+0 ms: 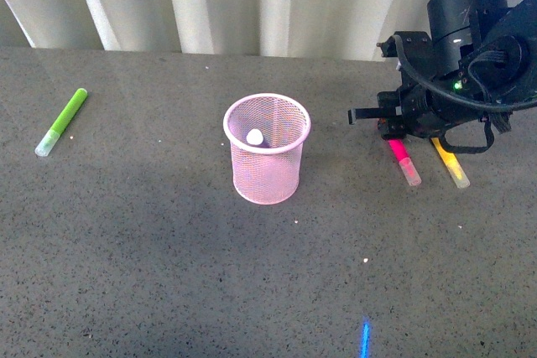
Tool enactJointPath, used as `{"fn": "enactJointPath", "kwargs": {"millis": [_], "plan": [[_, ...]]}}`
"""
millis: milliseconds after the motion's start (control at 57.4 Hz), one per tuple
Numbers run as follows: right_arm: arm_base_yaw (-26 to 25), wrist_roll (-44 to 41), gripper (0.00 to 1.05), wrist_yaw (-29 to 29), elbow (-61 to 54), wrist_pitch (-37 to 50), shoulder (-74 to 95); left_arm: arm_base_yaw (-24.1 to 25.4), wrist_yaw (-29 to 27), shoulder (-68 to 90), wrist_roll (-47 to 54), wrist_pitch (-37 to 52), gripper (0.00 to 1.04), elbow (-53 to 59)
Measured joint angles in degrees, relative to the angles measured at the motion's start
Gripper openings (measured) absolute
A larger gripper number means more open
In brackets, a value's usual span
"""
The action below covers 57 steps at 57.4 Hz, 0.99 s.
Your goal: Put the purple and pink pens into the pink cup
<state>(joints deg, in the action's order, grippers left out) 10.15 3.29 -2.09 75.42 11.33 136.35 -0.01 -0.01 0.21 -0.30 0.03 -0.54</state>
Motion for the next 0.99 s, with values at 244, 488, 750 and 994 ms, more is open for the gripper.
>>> {"fn": "enactJointPath", "kwargs": {"millis": [244,488,750,994], "plan": [[0.0,3.4,0.12,-6.1,-9.0,16.0,-6.1,0.0,0.0,0.0,0.0,0.0,0.98,0.0],[3.3,7.3,0.12,-17.8,-24.3,45.7,-24.3,0.0,0.0,0.0,0.0,0.0,0.98,0.0],[9.8,4.3,0.12,-21.4,-28.1,61.2,-20.2,0.0,0.0,0.0,0.0,0.0,0.98,0.0],[13.2,2.9,0.12,-21.8,-22.6,63.2,-11.8,0.0,0.0,0.0,0.0,0.0,0.98,0.0]]}}
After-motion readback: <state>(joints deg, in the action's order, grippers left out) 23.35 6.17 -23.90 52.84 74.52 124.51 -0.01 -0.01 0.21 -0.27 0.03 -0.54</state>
